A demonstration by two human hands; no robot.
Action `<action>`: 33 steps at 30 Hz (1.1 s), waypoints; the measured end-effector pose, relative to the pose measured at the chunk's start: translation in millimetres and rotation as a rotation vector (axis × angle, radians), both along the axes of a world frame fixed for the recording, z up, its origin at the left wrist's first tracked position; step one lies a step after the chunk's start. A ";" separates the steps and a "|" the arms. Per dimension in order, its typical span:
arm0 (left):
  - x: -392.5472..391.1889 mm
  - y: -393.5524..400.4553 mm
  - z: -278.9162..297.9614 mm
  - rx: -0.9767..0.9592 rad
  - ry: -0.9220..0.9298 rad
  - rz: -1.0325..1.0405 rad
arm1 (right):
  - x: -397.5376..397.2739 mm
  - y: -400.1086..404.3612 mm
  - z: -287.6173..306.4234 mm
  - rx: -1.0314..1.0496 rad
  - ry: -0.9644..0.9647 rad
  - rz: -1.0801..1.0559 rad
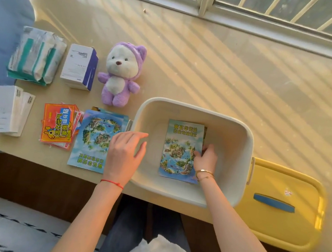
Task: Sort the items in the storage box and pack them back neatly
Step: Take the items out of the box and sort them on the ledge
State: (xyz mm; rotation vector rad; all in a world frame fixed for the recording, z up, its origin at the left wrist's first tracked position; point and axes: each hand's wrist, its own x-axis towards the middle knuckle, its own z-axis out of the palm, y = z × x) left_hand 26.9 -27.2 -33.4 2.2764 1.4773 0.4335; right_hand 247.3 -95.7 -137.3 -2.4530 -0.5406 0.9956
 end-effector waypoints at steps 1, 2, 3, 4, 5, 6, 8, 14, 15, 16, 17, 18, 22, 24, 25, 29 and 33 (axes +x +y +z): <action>-1.6 -0.5 4.2 -0.001 0.004 0.002 | -1.0 -3.2 8.9 0.057 0.034 -0.022; -3.4 -0.6 8.8 -0.004 0.005 0.005 | -1.8 -7.1 18.1 0.118 0.050 -0.035; -5.5 -0.4 14.1 -0.007 0.003 0.010 | -3.0 -11.0 29.3 0.174 0.043 -0.036; -8.3 -0.3 19.3 -0.012 -0.003 0.017 | -4.0 -15.4 40.2 0.225 0.013 -0.027; -11.5 -0.4 24.6 -0.015 -0.011 0.026 | -4.6 -19.9 51.3 0.267 -0.037 -0.010; -15.5 -0.4 29.9 -0.016 -0.019 0.038 | -4.7 -23.7 63.3 0.312 -0.087 0.002; -26.1 0.3 40.5 -0.022 -0.034 0.065 | -4.9 -28.5 87.6 0.385 -0.140 -0.017; -77.7 12.3 69.7 -0.035 -0.026 0.121 | -29.5 -22.5 154.4 0.578 -0.001 -0.081; -88.9 15.9 74.7 -0.031 -0.024 0.128 | -38.4 -17.2 163.9 0.611 0.024 -0.075; -100.8 20.3 79.8 -0.023 -0.024 0.134 | -49.0 -10.5 171.8 0.638 0.047 -0.070; -113.1 24.5 84.5 -0.012 -0.025 0.140 | -60.9 -3.4 177.7 0.653 0.067 -0.063; -125.8 28.9 89.6 -0.001 -0.025 0.146 | -74.8 4.4 182.1 0.658 0.081 -0.053; -182.8 52.6 99.2 0.012 -0.002 0.155 | -143.6 39.0 178.4 0.603 0.085 -0.030; -214.8 68.3 96.3 -0.011 0.024 0.120 | -181.7 56.1 167.8 0.553 0.062 -0.036; -229.7 76.0 93.9 -0.017 0.032 0.106 | -199.3 63.3 160.5 0.527 0.050 -0.043; -278.4 101.8 84.2 -0.034 0.036 0.063 | -255.7 87.0 127.0 0.396 -0.003 -0.067; -311.9 121.7 69.4 -0.055 0.035 0.006 | -287.2 100.9 96.3 0.258 -0.024 -0.111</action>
